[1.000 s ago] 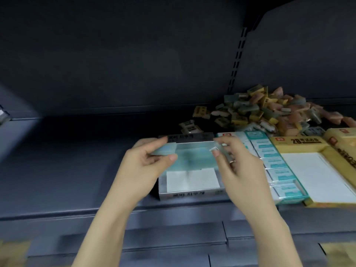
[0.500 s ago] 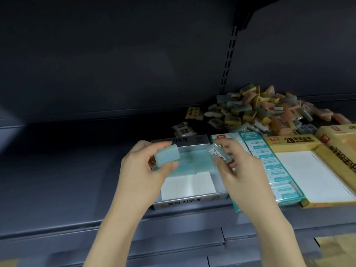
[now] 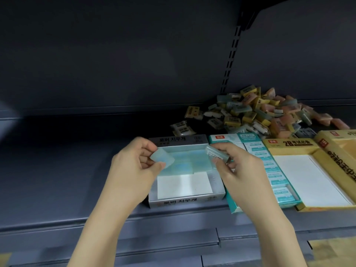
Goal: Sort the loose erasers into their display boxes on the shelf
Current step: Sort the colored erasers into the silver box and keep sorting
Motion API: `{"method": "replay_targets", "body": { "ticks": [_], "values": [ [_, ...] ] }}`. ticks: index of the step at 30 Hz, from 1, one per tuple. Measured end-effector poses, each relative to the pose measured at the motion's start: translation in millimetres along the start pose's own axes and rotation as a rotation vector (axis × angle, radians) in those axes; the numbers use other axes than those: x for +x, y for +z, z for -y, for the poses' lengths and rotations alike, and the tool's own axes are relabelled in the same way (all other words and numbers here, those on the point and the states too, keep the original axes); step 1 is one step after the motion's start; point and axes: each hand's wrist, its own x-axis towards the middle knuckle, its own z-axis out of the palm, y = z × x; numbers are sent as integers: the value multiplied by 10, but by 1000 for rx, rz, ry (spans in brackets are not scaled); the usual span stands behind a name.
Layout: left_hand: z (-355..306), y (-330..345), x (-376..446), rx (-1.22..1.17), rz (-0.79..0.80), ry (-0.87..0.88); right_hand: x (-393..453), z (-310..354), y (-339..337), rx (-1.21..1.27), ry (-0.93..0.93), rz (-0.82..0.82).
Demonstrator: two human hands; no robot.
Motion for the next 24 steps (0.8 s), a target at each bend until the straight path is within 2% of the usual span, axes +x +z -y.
{"method": "replay_targets", "body": {
  "ticks": [4,8,10,16,20,24],
  "values": [
    [-29,-101,4,184,71,72,0,-1,-7,-13,-7,1],
    [-18,-117,2,379,319,92,10,-16,8,-61,-35,-18],
    [-33,-90,16,450,383,92,23,-30,11,-71,-35,-37],
    [34,-26,101,761,316,214,27,-55,-20,-77,-31,-53],
    [82,-23,90,766,274,231,14,-65,-11,-115,-42,-40],
    [139,-35,96,679,304,212,8,-48,-7,-117,-56,-40]
  ]
}}
